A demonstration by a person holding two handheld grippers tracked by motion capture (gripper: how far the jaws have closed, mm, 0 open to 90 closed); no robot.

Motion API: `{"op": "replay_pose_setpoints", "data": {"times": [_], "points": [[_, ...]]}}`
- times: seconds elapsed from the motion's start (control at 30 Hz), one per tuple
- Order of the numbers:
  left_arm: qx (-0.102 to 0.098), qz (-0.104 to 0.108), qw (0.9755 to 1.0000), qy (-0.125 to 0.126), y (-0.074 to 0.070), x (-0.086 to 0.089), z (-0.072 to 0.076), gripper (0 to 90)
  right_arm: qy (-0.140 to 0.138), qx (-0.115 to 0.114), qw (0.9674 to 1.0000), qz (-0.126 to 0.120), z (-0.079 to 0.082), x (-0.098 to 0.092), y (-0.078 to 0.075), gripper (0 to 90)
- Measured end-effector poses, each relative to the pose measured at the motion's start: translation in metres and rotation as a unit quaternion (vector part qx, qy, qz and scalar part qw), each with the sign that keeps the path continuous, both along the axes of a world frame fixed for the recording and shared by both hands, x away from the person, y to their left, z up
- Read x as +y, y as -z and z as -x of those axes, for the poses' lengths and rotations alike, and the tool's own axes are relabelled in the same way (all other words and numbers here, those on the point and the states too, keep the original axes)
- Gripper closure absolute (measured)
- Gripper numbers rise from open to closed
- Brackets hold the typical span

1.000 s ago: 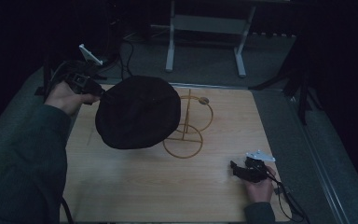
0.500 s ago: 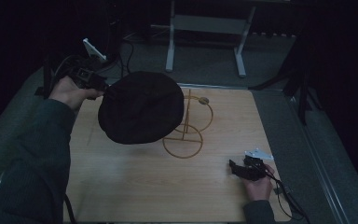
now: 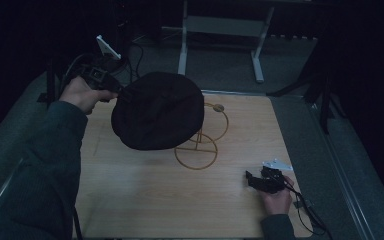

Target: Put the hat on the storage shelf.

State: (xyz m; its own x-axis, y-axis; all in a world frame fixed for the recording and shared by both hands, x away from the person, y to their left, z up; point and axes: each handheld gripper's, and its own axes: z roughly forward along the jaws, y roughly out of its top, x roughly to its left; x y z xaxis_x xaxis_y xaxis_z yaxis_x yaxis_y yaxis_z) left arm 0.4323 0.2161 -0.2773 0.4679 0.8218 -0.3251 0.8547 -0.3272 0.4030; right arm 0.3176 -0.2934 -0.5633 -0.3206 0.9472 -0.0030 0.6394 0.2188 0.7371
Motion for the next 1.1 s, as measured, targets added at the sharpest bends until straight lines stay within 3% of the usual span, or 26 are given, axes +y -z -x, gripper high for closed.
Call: {"op": "replay_pose_setpoints", "data": {"times": [0.63,1.1], "points": [[-0.008,0.001,1.0000,-0.001,-0.011,-0.012,-0.006,76.6,-0.001,0.000,1.0000,0.000,0.000,0.000,0.000,25.4],[-0.012,0.001,0.9999,0.006,-0.017,-0.034,-0.013,76.0,-0.001,0.001,1.0000,0.000,0.000,0.000,0.000,25.3]]}}
